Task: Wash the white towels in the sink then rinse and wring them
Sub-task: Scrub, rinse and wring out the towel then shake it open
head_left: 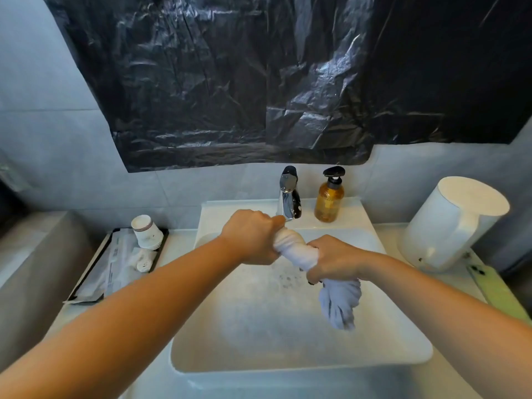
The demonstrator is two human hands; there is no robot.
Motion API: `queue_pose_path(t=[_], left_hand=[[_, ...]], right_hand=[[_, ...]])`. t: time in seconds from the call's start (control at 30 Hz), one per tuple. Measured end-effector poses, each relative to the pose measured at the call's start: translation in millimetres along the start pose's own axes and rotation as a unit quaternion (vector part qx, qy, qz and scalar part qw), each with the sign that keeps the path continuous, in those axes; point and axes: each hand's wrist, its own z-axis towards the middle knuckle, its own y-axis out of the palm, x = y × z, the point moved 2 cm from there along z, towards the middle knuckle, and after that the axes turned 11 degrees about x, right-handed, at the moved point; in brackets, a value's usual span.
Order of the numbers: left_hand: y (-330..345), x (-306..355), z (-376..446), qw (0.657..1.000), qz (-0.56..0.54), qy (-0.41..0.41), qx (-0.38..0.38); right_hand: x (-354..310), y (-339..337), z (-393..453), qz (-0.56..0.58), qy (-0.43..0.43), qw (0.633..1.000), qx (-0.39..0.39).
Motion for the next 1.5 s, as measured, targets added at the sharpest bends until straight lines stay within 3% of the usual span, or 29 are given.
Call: queue_pose_path(t=[0.17,0.27,0.4,0.57,0.67,0.77,0.83,0.9,0.97,1.0,1.1,1.13,1.17,1.23,1.27,1.37,1.5], left_hand=[[-3.3,0.2,-14.8,0.985,-0.101,-0.046,0.129],[-5.4,3.1,-10.6,0.976,-0.12,-0.069,0.17],[0.9,-0.8,-5.7,0.972,-0.094,-0.079,0.202],[35.2,1.4,-14.1,0.978,-0.06,-0.1,0.176],[57.6,9.7,-32.3,0.963,-0.09,-0.18,0.179],[67.9,16.1,-59.7,0.882,-0.244,-0.358,0.185],[70.1,21.1,-73.3,0.789,-0.38,-0.448,0.182],[64.6,26.3,-83.1,0.694,-0.475,-0.507,0.187],[55.9,32.0,-95.5,0.608,-0.528,-0.564,0.182],[52.5,34.0,-103.6,0.578,-0.538,-0.582,0.193],[45.8,32.3,-127.5,0.522,-0.532,-0.625,0.233],[45.7,31.8,-134.1,0.495,-0.531,-0.643,0.242],[48.0,29.5,-140.6,0.476,-0.521,-0.661,0.254],[50.0,24.3,-149.7,0.462,-0.488,-0.682,0.288],[50.3,22.1,-152.4,0.455,-0.478,-0.689,0.301],[54.6,18.8,-156.9,0.433,-0.466,-0.699,0.326],[64.2,12.3,-161.3,0.403,-0.458,-0.718,0.336]], right_hand=[[20.7,-0.5,-10.2,0.006,-0.018,0.997,0.079],[24.5,-3.3,-11.8,0.14,0.046,0.984,0.097],[14.3,6.9,-21.4,0.335,0.105,0.928,0.125],[4.0,55.8,-30.3,0.522,0.202,0.821,0.113],[3.5,71.1,-31.7,0.495,0.238,0.829,0.105],[-4.4,62.4,-29.2,0.405,0.21,0.884,0.102],[-7.0,54.4,-26.8,0.342,0.182,0.917,0.096],[-4.5,46.8,-25.5,0.275,0.089,0.952,0.101],[1.5,44.5,-24.0,0.294,0.0,0.948,0.119],[6.3,43.6,-20.9,0.338,-0.016,0.929,0.149],[29.6,45.3,-1.1,0.457,0.072,0.845,0.27],[38.6,50.4,7.5,0.419,0.103,0.855,0.288],[45.7,57.5,15.4,0.328,0.127,0.892,0.283],[53.5,79.8,30.5,0.056,0.102,0.977,0.178],[55.8,94.1,38.1,-0.051,0.057,0.991,0.11],[60.5,134.5,53.4,-0.193,-0.03,0.981,-0.017],[56.0,153.9,63.8,-0.234,-0.059,0.97,-0.005]])
